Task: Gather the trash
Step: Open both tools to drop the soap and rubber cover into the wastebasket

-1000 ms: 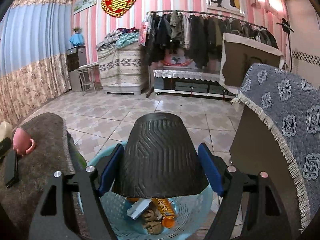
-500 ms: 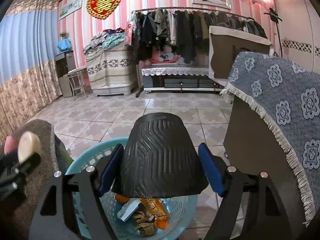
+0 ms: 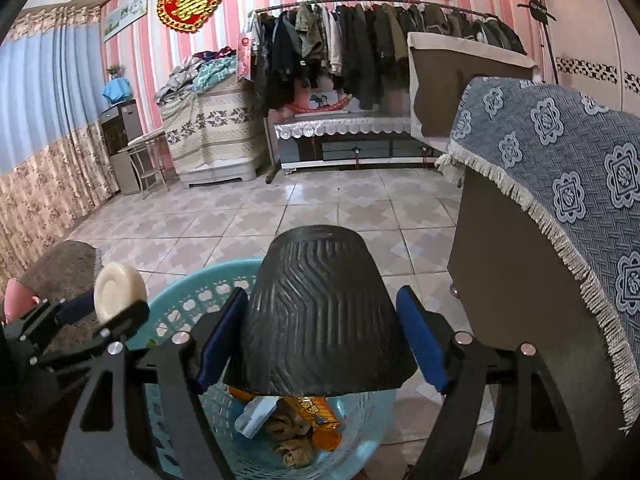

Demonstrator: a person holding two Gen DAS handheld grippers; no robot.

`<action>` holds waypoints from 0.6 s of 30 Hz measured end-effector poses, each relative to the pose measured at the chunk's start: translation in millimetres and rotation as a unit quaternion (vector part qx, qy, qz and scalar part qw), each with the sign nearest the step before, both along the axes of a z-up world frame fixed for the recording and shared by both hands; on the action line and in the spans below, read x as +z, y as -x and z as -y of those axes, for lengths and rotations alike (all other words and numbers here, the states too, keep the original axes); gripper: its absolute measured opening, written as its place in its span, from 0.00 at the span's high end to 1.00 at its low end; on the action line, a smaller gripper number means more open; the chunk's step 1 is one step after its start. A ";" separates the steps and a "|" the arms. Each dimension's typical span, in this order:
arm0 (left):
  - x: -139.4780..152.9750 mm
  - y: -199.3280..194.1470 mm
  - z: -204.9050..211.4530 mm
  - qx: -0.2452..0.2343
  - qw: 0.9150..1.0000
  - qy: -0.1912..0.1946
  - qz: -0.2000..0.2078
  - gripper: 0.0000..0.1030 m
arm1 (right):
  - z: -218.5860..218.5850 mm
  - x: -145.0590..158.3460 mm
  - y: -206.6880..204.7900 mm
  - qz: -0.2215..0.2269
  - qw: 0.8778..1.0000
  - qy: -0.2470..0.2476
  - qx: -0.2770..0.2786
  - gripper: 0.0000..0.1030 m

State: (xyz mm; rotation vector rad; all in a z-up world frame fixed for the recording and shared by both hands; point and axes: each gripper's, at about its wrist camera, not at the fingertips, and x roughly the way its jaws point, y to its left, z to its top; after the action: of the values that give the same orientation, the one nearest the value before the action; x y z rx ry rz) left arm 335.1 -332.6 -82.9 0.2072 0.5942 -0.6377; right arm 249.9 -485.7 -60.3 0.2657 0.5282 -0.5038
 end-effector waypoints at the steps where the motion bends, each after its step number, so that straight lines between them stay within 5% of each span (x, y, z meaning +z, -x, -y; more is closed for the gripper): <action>1: 0.6 -1.1 0.1 0.001 1.000 0.002 -0.001 0.37 | 2.0 -0.5 -0.1 -0.001 1.000 -0.003 -0.003 0.27; 3: 1.3 -0.6 -3.4 0.011 1.000 0.009 0.002 0.20 | 1.1 -2.2 -0.5 -0.002 1.000 -0.007 -0.007 0.27; 5: 4.1 1.1 -10.8 0.022 1.000 0.018 0.011 0.14 | -2.3 -3.8 -1.8 -0.003 1.000 -0.006 -0.006 0.27; 18: 19.5 -4.3 -67.7 0.103 0.992 0.035 0.067 0.07 | -31.4 -12.9 -21.6 -0.002 1.000 0.008 0.024 0.26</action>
State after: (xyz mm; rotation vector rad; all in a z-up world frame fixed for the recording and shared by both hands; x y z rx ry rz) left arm 339.4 -264.8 -63.4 0.1194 0.4557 -0.4408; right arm 271.5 -454.3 -73.1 0.2362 0.5326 -0.4622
